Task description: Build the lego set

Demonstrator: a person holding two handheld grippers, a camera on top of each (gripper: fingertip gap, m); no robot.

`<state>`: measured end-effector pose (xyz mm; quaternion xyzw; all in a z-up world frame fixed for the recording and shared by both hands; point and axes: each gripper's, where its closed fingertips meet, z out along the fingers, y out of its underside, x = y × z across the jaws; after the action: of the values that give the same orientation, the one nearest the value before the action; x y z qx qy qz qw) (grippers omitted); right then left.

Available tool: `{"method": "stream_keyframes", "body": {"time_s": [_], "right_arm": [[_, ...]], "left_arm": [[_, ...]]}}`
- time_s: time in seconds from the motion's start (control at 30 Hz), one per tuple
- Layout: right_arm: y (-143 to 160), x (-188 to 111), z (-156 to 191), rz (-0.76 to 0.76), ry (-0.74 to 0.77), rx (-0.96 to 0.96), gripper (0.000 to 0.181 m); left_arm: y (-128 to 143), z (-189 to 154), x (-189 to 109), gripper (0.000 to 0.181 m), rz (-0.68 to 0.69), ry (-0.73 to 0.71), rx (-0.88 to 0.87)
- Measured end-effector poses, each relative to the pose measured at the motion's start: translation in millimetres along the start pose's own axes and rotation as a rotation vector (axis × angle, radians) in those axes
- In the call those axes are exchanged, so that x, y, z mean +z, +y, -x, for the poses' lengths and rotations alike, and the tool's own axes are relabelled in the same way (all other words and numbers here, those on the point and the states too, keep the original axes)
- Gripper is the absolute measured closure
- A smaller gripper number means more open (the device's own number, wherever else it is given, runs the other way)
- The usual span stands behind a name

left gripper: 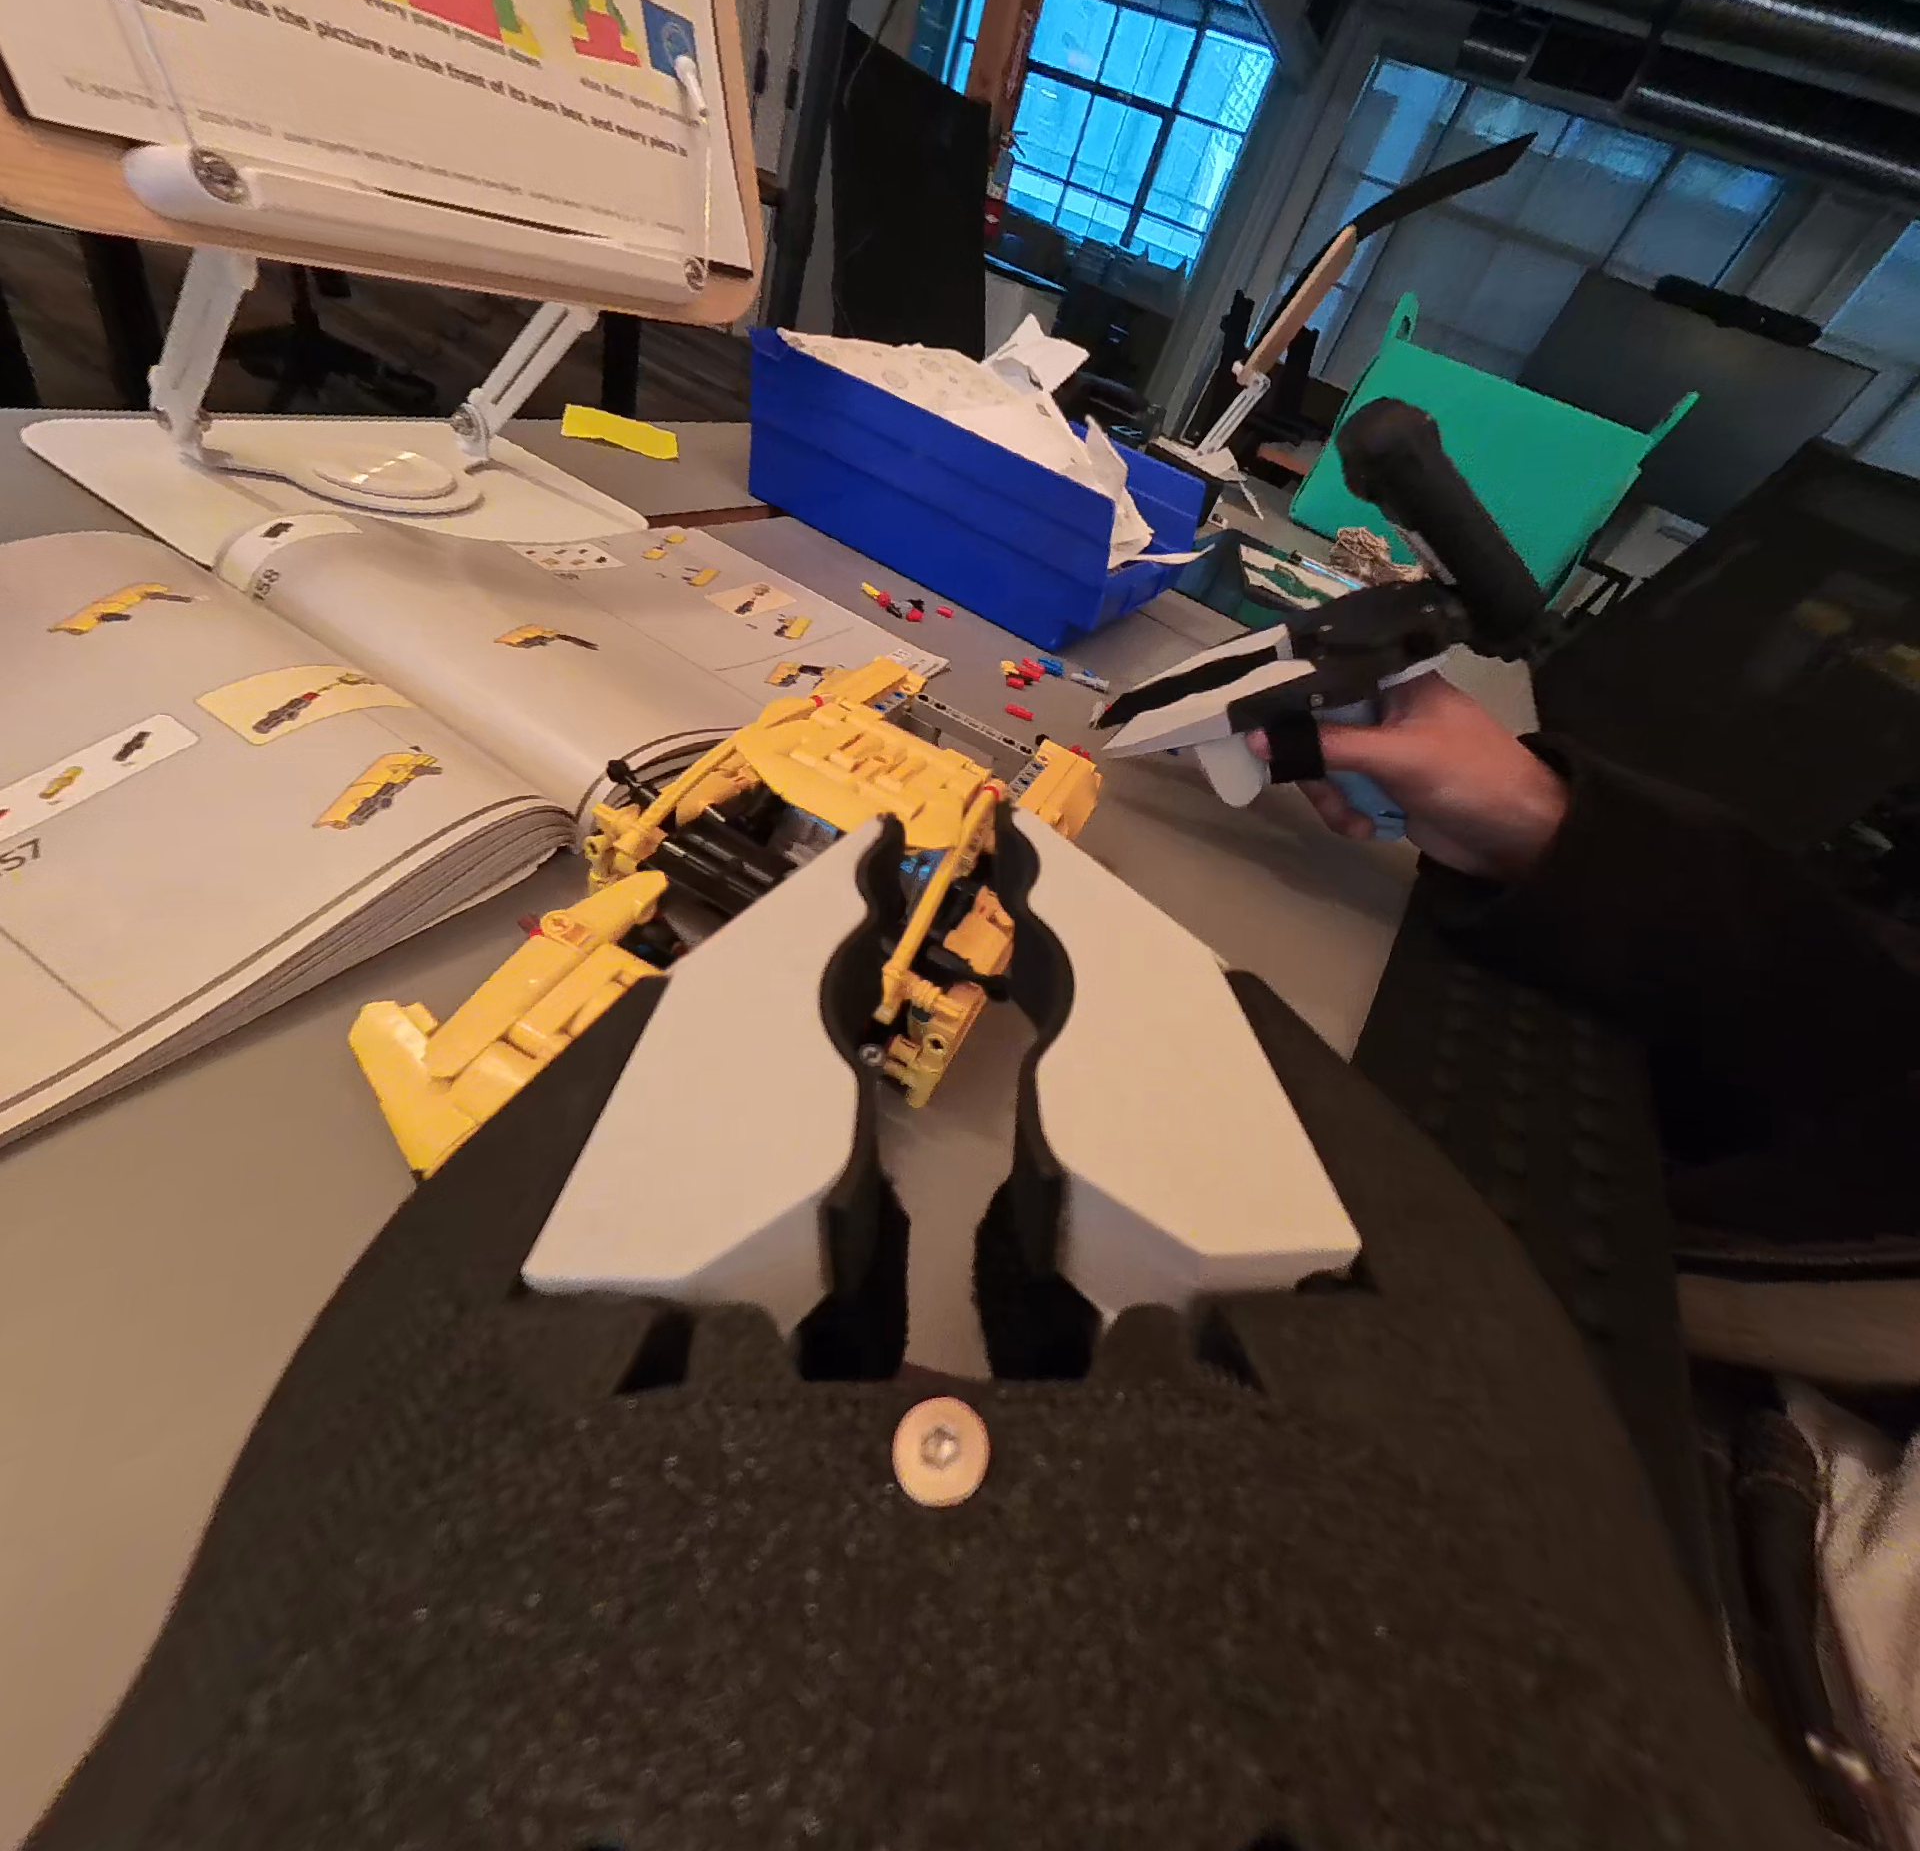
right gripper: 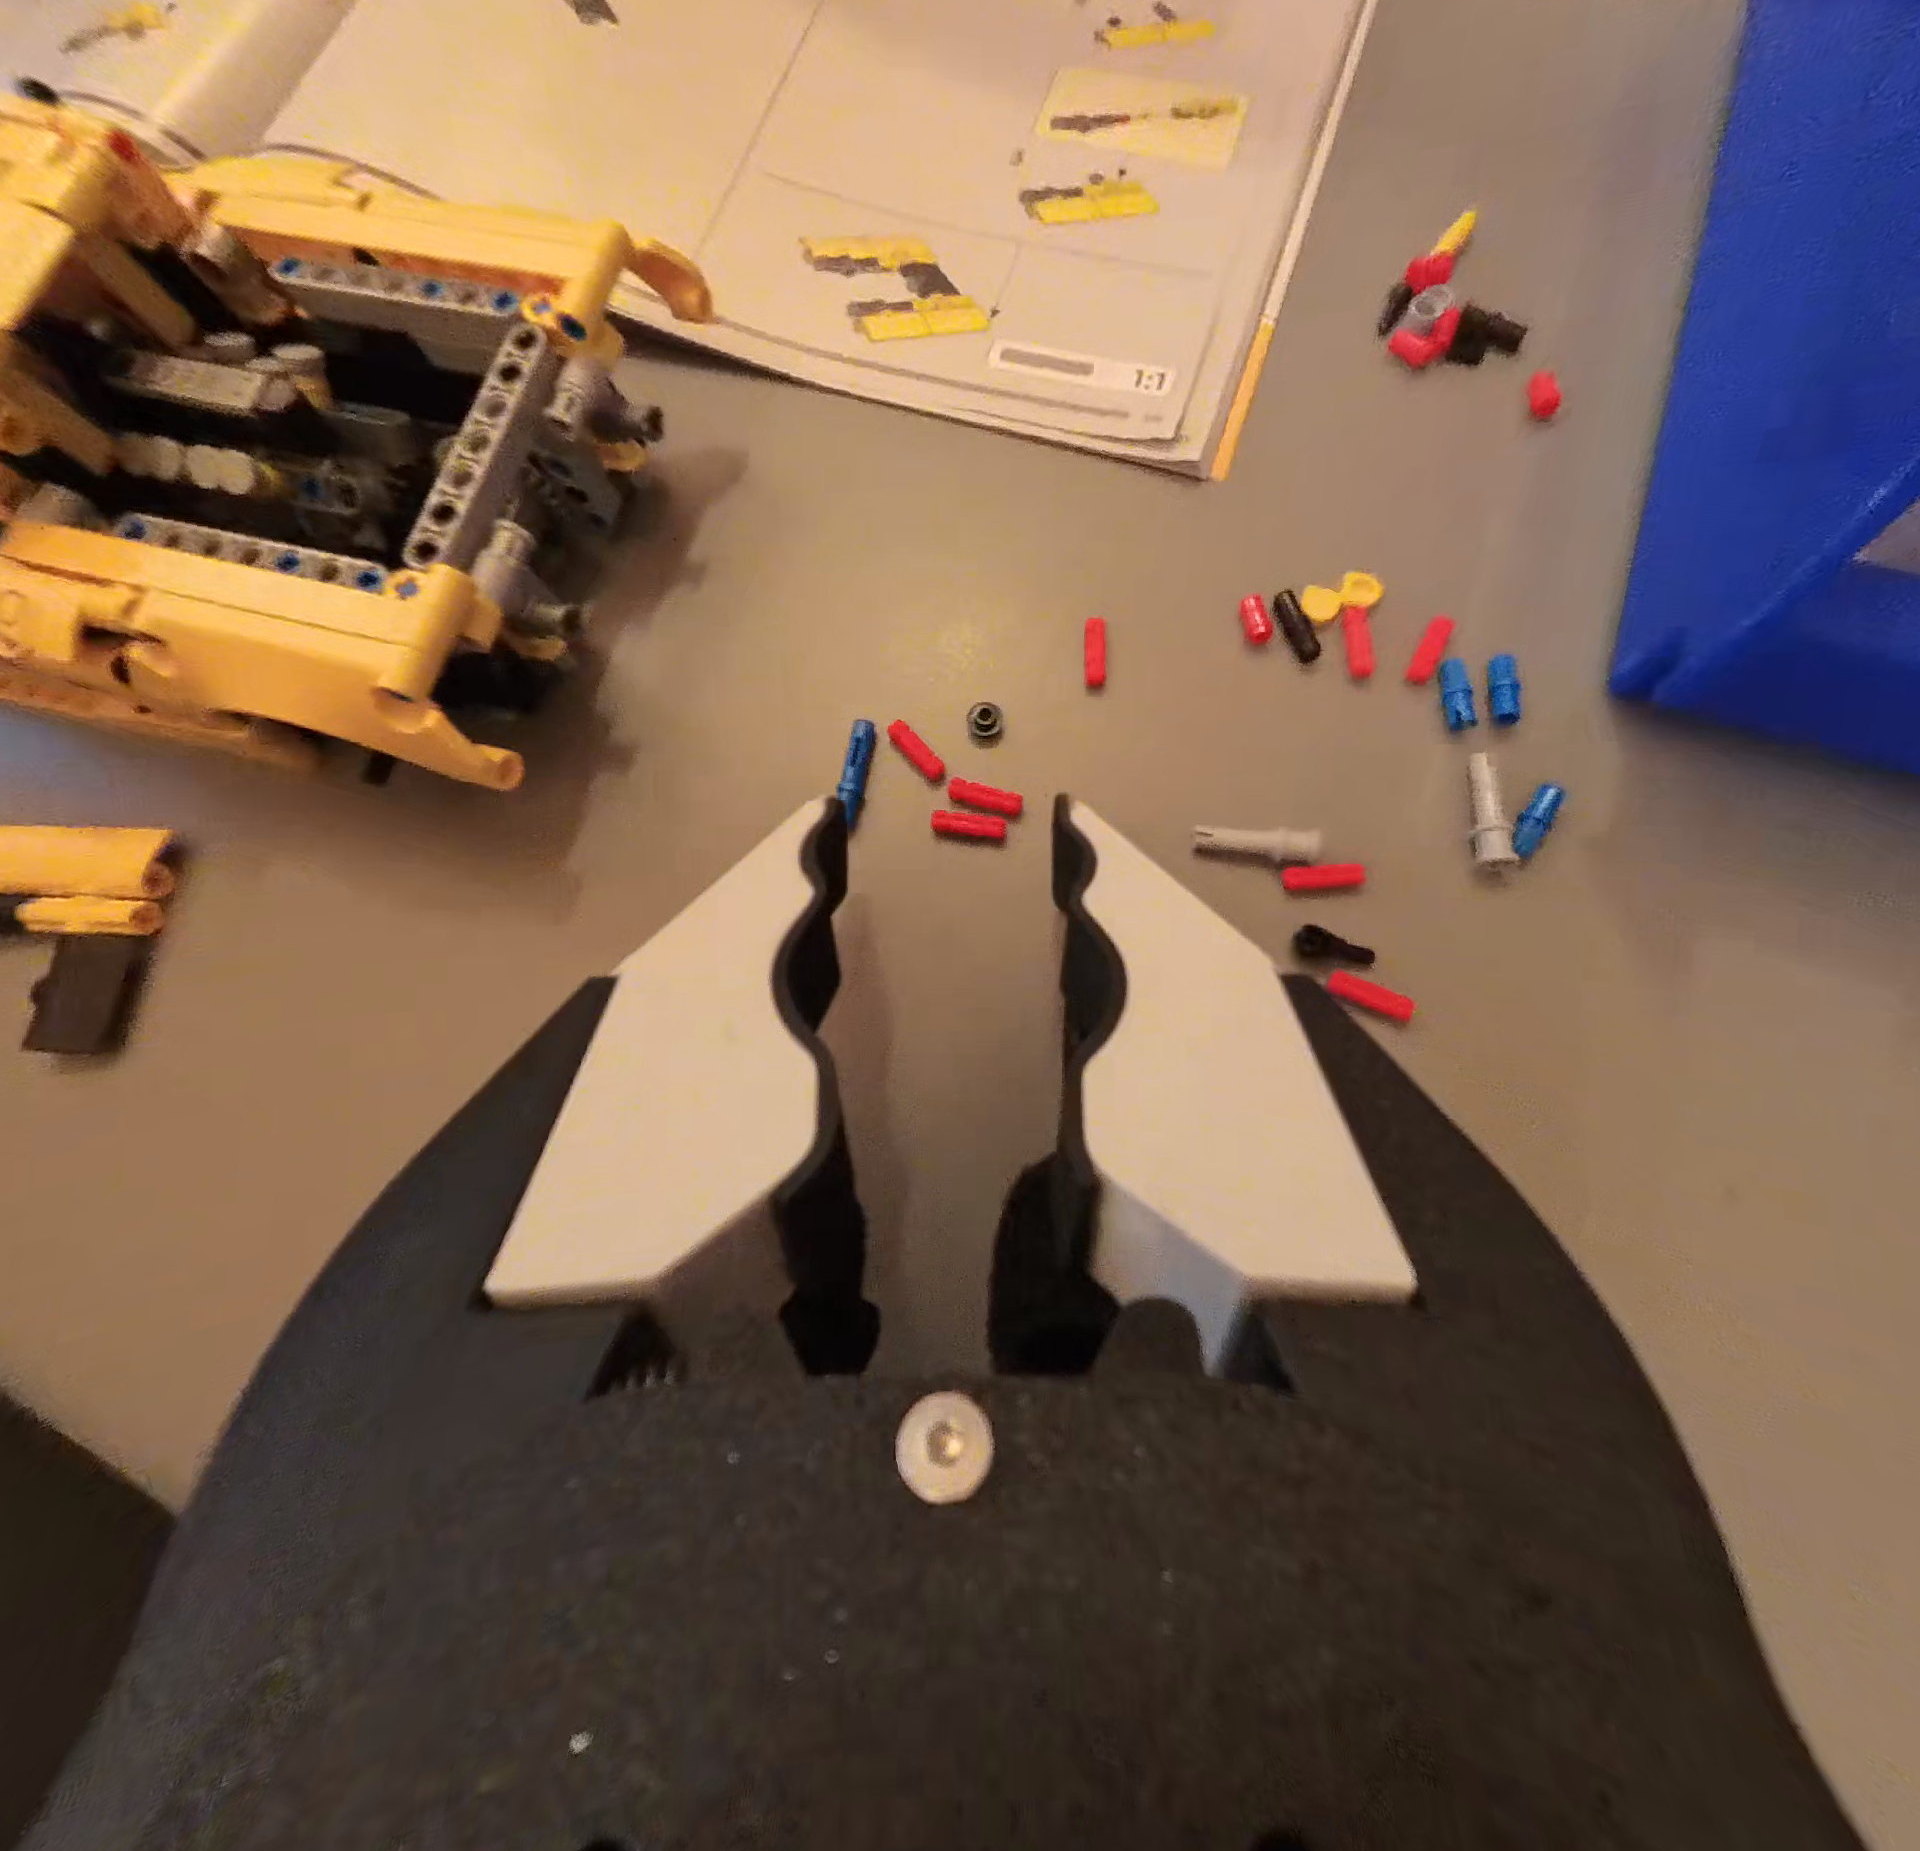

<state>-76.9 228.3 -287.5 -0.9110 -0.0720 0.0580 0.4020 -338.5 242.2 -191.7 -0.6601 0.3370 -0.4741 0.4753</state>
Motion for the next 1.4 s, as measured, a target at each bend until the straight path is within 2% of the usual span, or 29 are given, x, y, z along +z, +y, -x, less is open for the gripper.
{"method": "stream_keyframes", "body": {"time_s": [0.1, 0.2, 0.3, 0.37, 0.43, 0.5, 0.6, 0.73, 0.87, 1.07, 1.27, 1.33, 1.4], "right_arm": [[7, 4, -6, 0.049, 0.084, -0.053, 0.149], [10, 8, -5, 0.073, 0.095, -0.061, 0.153], [10, 10, -5, 0.074, 0.075, -0.036, 0.156], [11, 10, -7, 0.071, 0.071, -0.019, 0.158], [11, 10, -7, 0.065, 0.057, 0.006, 0.159], [11, 10, -7, 0.063, 0.049, 0.016, 0.159], [11, 10, -7, 0.06, 0.051, 0.01, 0.159], [10, 11, -7, 0.065, 0.067, -0.014, 0.159], [10, 12, -7, 0.067, 0.098, -0.054, 0.159], [10, 12, -6, 0.068, 0.104, -0.07, 0.166], [4, 3, -7, 0.036, 0.106, -0.079, 0.166], [-8, -7, 8, -0.035, 0.027, -0.109, 0.166], [-15, -16, 50, -0.124, -0.195, -0.171, 0.166]], "left_arm": [[5, -5, 3, 0.164, 0.025, 0.017, 0.007], [11, -4, 6, 0.164, 0.064, 0.012, 0.001], [-1, 8, 6, 0.164, 0.079, -0.043, -0.069], [-10, 29, 10, 0.164, 0.199, -0.112, -0.108], [-21, 52, 20, 0.153, 0.359, -0.168, -0.126], [-37, 64, 41, 0.152, 0.465, -0.147, -0.099], [-52, 97, 89, 0.151, 0.529, -0.211, -0.005], [-28, 122, 157, 0.148, 0.703, -0.218, 0.014], [-4, 132, 191, 0.148, 0.766, -0.234, 0.026], [7, 144, 201, 0.147, 0.779, -0.282, 0.066], [7, 133, 203, 0.147, 0.775, -0.259, 0.097], [8, 128, 203, 0.147, 0.782, -0.249, 0.116], [9, 121, 205, 0.147, 0.789, -0.234, 0.124]]}}
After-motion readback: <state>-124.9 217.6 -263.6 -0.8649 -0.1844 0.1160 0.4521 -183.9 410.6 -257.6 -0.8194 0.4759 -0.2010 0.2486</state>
